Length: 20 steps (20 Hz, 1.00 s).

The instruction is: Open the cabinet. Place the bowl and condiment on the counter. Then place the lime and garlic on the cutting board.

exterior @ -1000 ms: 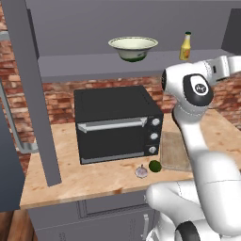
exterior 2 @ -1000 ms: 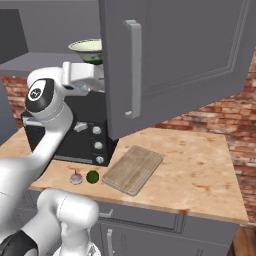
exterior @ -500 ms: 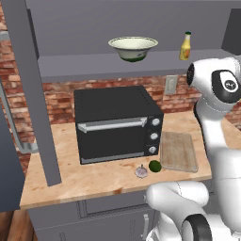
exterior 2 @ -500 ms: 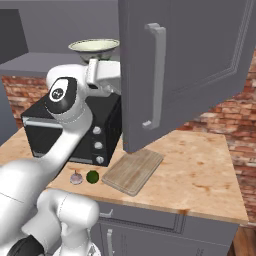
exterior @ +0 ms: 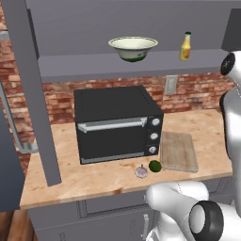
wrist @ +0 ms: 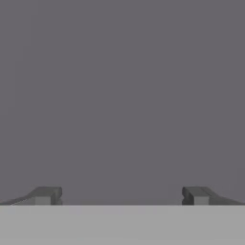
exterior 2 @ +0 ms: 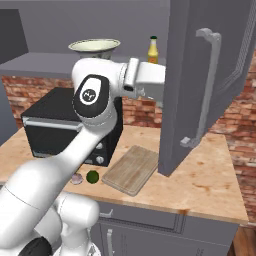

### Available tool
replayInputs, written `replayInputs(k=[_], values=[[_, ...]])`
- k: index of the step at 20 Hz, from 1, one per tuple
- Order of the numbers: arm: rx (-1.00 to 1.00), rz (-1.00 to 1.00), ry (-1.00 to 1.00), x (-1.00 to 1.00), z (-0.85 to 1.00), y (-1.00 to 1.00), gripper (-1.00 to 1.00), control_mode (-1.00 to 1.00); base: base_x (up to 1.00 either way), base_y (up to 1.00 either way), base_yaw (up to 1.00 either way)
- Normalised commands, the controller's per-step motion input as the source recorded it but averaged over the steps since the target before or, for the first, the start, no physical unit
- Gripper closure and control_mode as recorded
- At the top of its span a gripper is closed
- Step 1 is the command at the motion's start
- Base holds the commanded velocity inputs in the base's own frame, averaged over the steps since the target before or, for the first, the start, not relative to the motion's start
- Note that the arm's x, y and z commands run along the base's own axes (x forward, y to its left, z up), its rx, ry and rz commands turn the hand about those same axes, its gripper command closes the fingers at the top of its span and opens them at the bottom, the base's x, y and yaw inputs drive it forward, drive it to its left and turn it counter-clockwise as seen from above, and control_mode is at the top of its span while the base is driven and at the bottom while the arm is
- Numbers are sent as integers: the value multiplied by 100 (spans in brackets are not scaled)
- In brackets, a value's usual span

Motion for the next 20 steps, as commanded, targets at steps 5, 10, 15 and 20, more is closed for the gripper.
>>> replayInputs(k=[5,10,15,20], values=[[18,0,0,0,0,-60,-100,-100,0,0,0],[20,0,0,-1,0,-54,-100,-100,0,0,0],[15,3,-6,-53,0,-5,-100,-100,0,0,0],[12,3,-9,-77,0,7,-100,-100,0,0,0]])
